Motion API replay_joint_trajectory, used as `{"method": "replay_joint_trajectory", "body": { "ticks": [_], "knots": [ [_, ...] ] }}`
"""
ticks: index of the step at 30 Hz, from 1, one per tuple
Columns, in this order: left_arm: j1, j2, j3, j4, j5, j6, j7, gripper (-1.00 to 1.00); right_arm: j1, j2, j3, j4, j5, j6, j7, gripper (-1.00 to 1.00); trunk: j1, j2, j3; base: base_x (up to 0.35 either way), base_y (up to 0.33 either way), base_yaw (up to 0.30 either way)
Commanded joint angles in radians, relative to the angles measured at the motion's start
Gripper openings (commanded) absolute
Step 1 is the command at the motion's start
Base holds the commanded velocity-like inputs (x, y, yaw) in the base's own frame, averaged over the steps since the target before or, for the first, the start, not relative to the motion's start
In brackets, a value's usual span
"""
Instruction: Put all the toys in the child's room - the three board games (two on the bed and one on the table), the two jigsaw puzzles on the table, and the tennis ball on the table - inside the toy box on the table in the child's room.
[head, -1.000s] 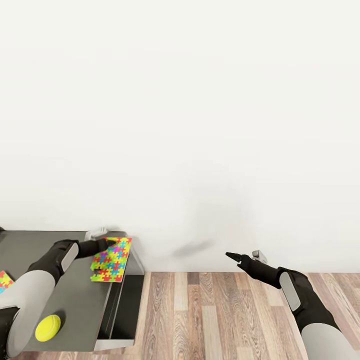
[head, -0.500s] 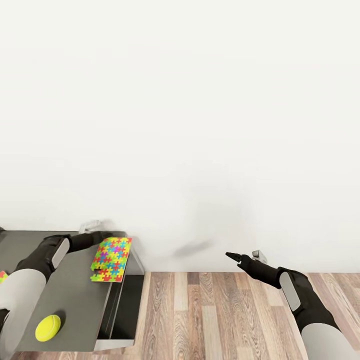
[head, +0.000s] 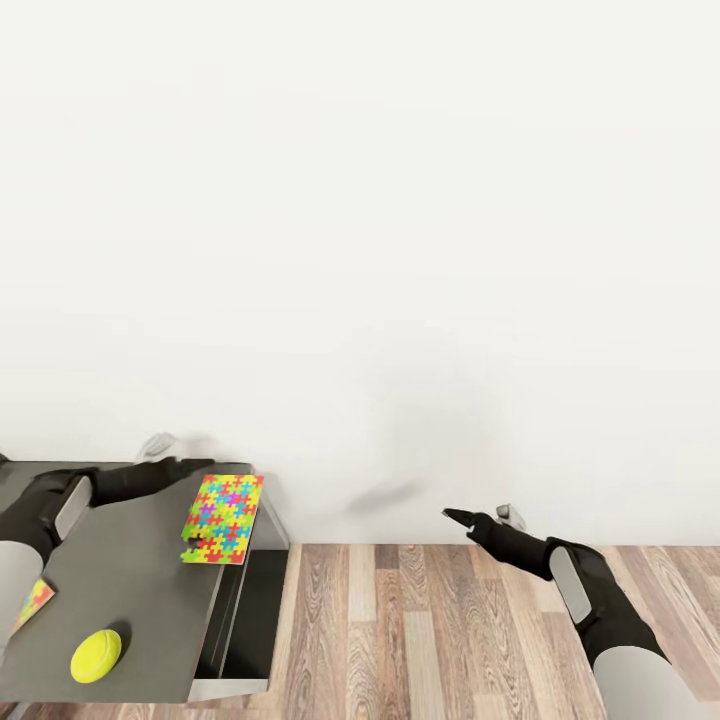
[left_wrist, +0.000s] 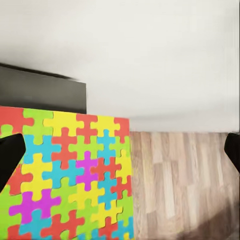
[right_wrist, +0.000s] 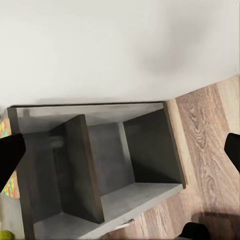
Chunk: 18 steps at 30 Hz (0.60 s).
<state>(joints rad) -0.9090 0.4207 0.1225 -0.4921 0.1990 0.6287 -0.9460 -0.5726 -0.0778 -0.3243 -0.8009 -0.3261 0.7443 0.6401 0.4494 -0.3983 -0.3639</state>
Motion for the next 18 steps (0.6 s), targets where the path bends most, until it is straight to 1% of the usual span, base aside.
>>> {"method": "replay_joint_trajectory", "body": {
  "ticks": [1, 2, 3, 5, 6, 11, 12, 15, 16, 18],
  "knots": [
    [-0.001, 0.006, 0.001, 0.000, 0.003, 0.010, -0.038, 1.00, -0.001, 0.008, -0.002, 0.001, -0.001, 0.005, 0.002, 1.00, 0.001, -0.002, -0.002, 0.000, 0.000, 0.000],
    [0.000, 0.011, 0.001, 0.000, 0.003, 0.013, -0.071, 1.00, -0.001, 0.017, -0.002, 0.003, 0.000, 0.005, 0.001, 1.00, 0.001, -0.002, -0.002, 0.000, 0.000, 0.000],
    [0.000, 0.020, 0.001, 0.000, 0.002, 0.018, -0.136, 1.00, -0.001, 0.036, 0.000, 0.005, 0.001, 0.000, 0.001, 1.00, 0.001, -0.002, -0.002, 0.000, 0.000, 0.000],
    [0.001, 0.028, 0.000, 0.000, 0.002, 0.024, -0.197, 1.00, -0.001, 0.055, 0.003, 0.006, 0.001, -0.011, 0.000, 1.00, 0.001, -0.002, -0.002, 0.000, 0.000, 0.000],
    [0.002, 0.034, 0.000, 0.000, 0.001, 0.032, -0.255, 1.00, -0.001, 0.071, 0.005, 0.008, -0.002, -0.025, 0.000, 1.00, 0.001, -0.002, -0.002, 0.000, 0.000, 0.000],
    [0.005, 0.050, 0.000, -0.001, -0.002, 0.051, -0.392, 1.00, -0.002, 0.113, 0.012, 0.012, -0.003, -0.051, -0.007, 1.00, 0.001, -0.002, -0.002, 0.000, 0.000, 0.000],
    [0.006, 0.056, -0.001, -0.001, -0.003, 0.055, -0.442, 1.00, -0.002, 0.135, 0.021, 0.018, -0.002, -0.055, -0.010, 1.00, 0.001, -0.002, -0.002, 0.000, 0.000, 0.000],
    [0.007, 0.063, -0.001, -0.002, -0.005, 0.058, -0.510, 1.00, -0.007, 0.173, 0.047, 0.043, -0.001, -0.060, -0.018, 1.00, 0.001, -0.002, -0.002, 0.000, 0.000, 0.000],
    [0.008, 0.067, -0.001, -0.002, -0.006, 0.060, -0.549, 1.00, -0.012, 0.196, 0.066, 0.069, -0.001, -0.066, -0.027, 1.00, 0.001, -0.002, -0.002, 0.000, 0.000, 0.000],
    [0.008, 0.070, -0.003, -0.002, -0.007, 0.061, -0.582, 1.00, -0.020, 0.216, 0.082, 0.104, -0.003, -0.070, -0.041, 1.00, 0.001, -0.002, -0.002, 0.000, 0.000, 0.000]
  ]
}}
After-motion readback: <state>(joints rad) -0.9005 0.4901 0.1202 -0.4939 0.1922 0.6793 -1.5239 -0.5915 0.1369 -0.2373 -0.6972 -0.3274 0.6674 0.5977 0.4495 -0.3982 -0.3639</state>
